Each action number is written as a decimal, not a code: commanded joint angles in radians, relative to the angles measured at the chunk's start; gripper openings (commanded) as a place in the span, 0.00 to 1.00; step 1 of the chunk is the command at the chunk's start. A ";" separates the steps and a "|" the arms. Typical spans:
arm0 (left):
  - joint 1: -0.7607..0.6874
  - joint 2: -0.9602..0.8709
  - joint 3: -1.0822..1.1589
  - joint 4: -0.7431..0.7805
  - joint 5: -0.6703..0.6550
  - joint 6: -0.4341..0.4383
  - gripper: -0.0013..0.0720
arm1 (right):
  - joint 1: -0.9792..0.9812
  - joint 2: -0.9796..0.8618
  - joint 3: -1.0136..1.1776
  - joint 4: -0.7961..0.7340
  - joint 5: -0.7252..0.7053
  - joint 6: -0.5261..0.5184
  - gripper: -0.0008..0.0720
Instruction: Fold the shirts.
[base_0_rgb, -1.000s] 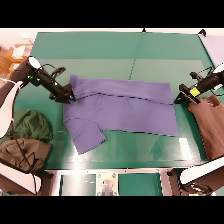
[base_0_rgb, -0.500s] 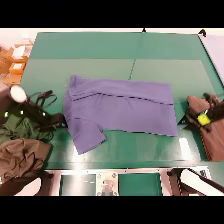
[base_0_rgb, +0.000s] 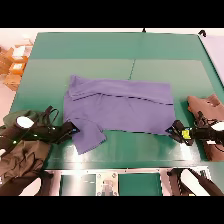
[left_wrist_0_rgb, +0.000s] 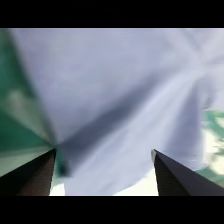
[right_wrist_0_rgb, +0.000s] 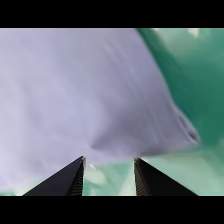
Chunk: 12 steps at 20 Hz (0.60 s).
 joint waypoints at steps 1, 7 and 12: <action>-0.001 -0.093 -0.032 -0.180 0.060 0.109 0.98 | 0.001 -0.032 -0.029 0.082 -0.143 -0.002 0.54; 0.000 -0.148 -0.011 -0.340 0.017 0.269 0.06 | 0.000 -0.057 -0.023 0.100 -0.162 -0.076 0.06; -0.001 -0.105 0.048 -0.232 -0.115 0.215 0.05 | -0.002 -0.056 0.072 -0.058 -0.010 -0.079 0.03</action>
